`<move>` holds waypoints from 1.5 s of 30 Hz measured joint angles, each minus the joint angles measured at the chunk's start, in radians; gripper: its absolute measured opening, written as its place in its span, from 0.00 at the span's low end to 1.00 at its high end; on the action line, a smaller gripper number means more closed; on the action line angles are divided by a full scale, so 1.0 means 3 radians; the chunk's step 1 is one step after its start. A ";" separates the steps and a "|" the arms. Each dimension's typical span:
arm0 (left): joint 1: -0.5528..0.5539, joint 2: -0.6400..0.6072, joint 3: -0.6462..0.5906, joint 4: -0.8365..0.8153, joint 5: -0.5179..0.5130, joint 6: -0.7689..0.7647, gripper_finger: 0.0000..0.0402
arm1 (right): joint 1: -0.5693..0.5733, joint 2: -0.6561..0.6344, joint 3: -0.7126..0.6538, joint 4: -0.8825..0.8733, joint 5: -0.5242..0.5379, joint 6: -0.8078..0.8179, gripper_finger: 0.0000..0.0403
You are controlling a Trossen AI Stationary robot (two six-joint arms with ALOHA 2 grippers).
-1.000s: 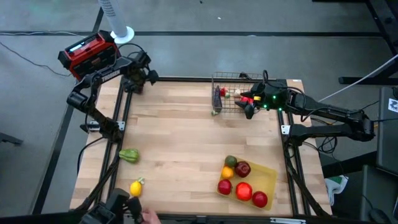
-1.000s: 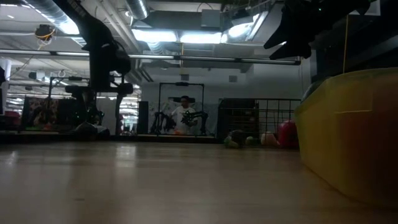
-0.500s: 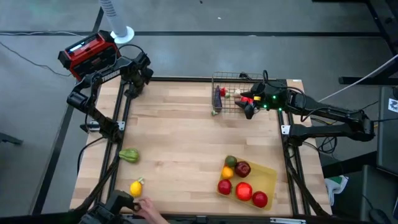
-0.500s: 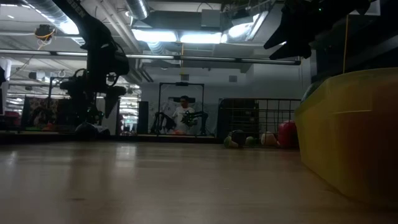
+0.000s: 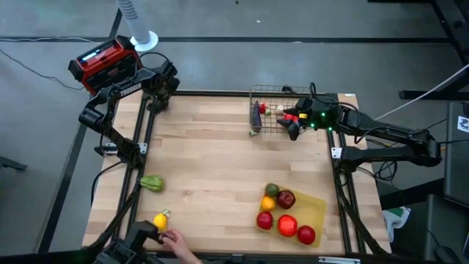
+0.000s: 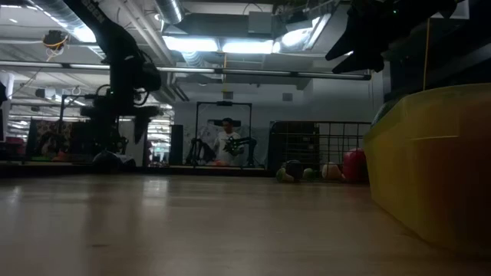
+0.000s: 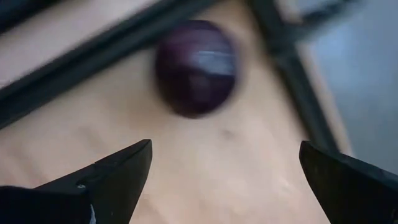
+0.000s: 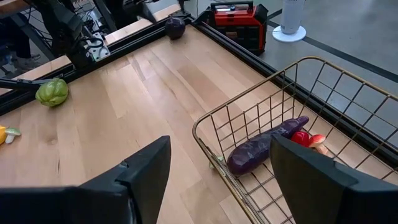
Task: Sort produce into baskets
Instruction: Put the onion into the wire basket
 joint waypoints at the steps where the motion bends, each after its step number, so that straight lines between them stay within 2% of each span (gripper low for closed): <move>1: -0.0008 0.0000 0.0000 0.0139 0.0029 0.0124 1.00 | -0.0001 0.0000 0.0000 0.0000 0.0000 0.0000 0.67; 6: -0.0050 0.0000 0.0000 0.0751 0.0040 0.0752 1.00 | 0.0000 0.0000 0.0000 0.0000 -0.0001 0.0000 0.67; 8: -0.0044 0.0000 0.0000 0.0905 -0.0070 0.1147 1.00 | -0.0001 0.0000 0.0000 0.0000 -0.0001 0.0001 0.67; 13: -0.0006 0.0000 0.0000 0.0862 -0.0362 0.2007 1.00 | -0.0001 0.0000 0.0000 0.0001 0.0000 0.0000 0.67; 16: 0.0007 0.0000 0.0000 0.0853 -0.0423 0.2473 1.00 | 0.0000 0.0000 0.0000 0.0000 0.0000 0.0000 0.67; 26: -0.0068 0.0001 -0.0003 0.0803 -0.0429 0.2792 1.00 | 0.0000 0.0000 0.0000 0.0000 0.0000 0.0001 0.67; 31: -0.0229 0.0001 -0.0004 0.1189 -0.0228 0.3792 1.00 | 0.0000 0.0000 0.0000 0.0000 0.0000 0.0001 0.67; 34: -0.0298 0.0001 -0.0004 0.1284 -0.0245 0.4785 1.00 | -0.0001 0.0000 0.0000 0.0000 -0.0001 0.0000 0.67; 38: -0.0310 0.0001 -0.0004 0.1051 -0.0355 0.5938 1.00 | -0.0001 0.0000 0.0000 0.0000 -0.0001 0.0001 0.67; 42: -0.0288 0.0003 -0.0004 0.0738 -0.0700 0.6424 1.00 | -0.0001 0.0000 0.0000 0.0000 0.0000 0.0001 0.67; 45: -0.0288 0.0003 -0.0004 0.0501 -0.0683 0.6404 0.99 | -0.0001 0.0000 0.0000 0.0000 -0.0001 0.0001 0.67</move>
